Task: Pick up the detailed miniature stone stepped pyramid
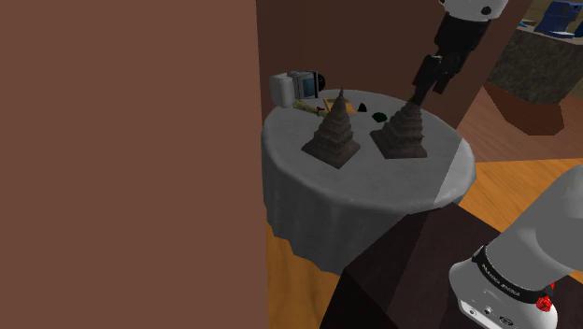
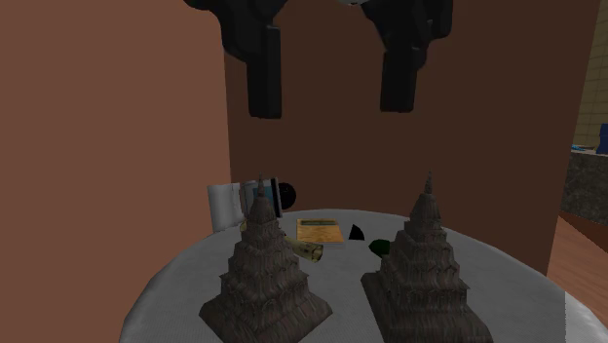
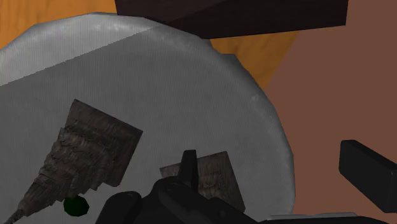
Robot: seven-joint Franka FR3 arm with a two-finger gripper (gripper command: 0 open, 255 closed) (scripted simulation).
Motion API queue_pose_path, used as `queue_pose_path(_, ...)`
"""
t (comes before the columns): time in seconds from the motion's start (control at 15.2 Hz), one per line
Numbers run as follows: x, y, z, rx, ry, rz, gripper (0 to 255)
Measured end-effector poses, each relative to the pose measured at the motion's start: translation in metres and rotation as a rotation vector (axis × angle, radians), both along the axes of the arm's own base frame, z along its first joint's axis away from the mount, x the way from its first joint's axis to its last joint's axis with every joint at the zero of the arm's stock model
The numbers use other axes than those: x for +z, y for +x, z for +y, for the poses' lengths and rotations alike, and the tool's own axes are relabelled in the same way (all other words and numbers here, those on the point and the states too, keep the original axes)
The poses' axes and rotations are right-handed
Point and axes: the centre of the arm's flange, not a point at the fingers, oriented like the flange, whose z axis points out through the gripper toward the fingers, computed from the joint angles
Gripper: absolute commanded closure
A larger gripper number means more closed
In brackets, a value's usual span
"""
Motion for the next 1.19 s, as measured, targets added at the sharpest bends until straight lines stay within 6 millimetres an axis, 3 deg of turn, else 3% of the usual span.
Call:
queue_pose_path(0.13,-0.002,0.006,-0.001,0.003,0.000,0.003,0)
queue_pose_path(0.26,-0.010,0.026,-0.008,0.014,0.002,0.014,0)
queue_pose_path(1.19,-0.083,0.200,-0.055,0.109,0.013,0.102,0)
